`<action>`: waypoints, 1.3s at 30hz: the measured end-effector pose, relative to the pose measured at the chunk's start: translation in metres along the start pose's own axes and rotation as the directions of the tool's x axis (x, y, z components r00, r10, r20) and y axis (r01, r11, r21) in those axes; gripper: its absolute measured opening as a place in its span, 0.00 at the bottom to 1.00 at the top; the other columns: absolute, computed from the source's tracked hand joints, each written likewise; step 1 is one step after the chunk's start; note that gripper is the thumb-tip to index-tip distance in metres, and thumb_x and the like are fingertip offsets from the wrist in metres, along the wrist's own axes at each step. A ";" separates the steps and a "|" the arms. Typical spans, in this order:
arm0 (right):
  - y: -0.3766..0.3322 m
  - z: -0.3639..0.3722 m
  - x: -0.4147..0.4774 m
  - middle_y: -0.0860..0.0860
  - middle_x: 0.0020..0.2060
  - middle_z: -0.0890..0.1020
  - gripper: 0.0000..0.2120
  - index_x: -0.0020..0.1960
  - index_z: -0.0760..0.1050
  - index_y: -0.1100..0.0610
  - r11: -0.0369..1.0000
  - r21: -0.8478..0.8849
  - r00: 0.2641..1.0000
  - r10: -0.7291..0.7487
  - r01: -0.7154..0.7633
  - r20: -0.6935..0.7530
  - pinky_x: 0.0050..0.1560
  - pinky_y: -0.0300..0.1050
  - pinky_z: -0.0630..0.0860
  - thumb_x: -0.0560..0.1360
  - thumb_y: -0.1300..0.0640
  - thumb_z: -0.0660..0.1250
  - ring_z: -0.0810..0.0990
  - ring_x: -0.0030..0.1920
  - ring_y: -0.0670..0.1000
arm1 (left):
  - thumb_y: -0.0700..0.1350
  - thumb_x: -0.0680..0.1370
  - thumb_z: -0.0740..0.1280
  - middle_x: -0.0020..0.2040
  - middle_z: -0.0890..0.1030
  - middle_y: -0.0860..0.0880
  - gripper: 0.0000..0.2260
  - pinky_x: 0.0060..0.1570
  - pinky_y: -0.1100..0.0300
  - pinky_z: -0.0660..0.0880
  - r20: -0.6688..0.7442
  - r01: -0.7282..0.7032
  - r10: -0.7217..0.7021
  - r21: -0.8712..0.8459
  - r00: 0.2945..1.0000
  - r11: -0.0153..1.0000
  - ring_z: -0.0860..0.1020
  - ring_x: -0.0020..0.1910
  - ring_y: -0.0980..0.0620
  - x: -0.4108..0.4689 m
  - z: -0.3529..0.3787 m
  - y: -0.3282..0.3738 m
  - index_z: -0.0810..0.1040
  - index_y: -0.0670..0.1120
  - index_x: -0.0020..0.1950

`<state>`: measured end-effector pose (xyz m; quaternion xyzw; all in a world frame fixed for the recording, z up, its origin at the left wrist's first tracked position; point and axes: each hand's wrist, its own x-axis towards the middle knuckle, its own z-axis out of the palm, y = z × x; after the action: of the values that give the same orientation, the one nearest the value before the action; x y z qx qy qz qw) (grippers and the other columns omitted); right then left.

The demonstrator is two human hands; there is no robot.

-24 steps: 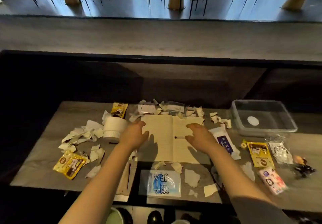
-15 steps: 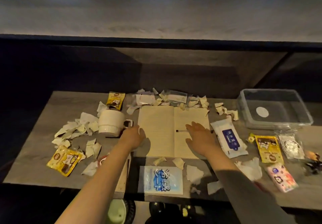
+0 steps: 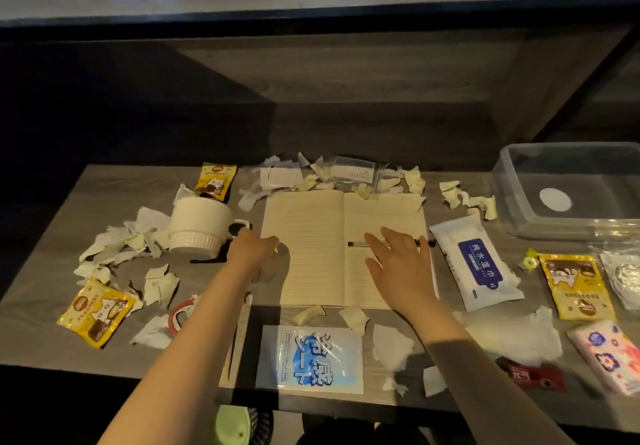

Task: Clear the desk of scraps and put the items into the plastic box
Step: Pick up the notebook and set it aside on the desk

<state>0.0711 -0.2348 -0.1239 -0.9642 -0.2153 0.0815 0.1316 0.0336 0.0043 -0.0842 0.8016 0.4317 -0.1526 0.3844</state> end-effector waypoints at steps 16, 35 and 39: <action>0.009 0.019 0.002 0.47 0.70 0.65 0.21 0.73 0.58 0.43 0.979 -0.189 0.988 -0.095 0.071 -0.122 0.71 0.58 0.53 0.81 0.46 0.48 0.62 0.69 0.54 | 0.46 0.73 0.70 0.40 0.72 0.50 0.10 0.32 0.62 0.68 -0.022 -0.340 0.346 0.135 0.938 0.931 0.72 0.38 0.54 -0.024 -0.010 -0.015 0.70 0.48 0.47; -0.026 -0.041 -0.034 0.52 0.61 0.76 0.19 0.71 0.66 0.50 0.828 0.530 0.948 -0.001 0.180 -0.319 0.52 0.45 0.72 0.81 0.51 0.55 0.75 0.53 0.51 | 0.40 0.75 0.66 0.58 0.75 0.48 0.20 0.47 0.59 0.73 -0.234 -0.725 0.695 -0.355 0.680 0.590 0.73 0.54 0.51 -0.115 0.033 -0.015 0.70 0.47 0.67; -0.036 -0.073 -0.039 0.56 0.55 0.79 0.20 0.70 0.66 0.54 0.678 0.710 0.961 0.017 0.192 -0.276 0.37 0.39 0.70 0.82 0.48 0.52 0.78 0.47 0.51 | 0.46 0.74 0.69 0.61 0.76 0.49 0.23 0.41 0.63 0.71 -0.093 -0.794 0.804 -0.260 0.587 0.550 0.74 0.56 0.52 -0.125 0.050 0.003 0.70 0.47 0.68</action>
<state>0.0373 -0.2367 -0.0397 -0.8218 -0.1920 0.0268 0.5358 -0.0325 -0.1064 -0.0434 0.8455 0.0301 0.0852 0.5263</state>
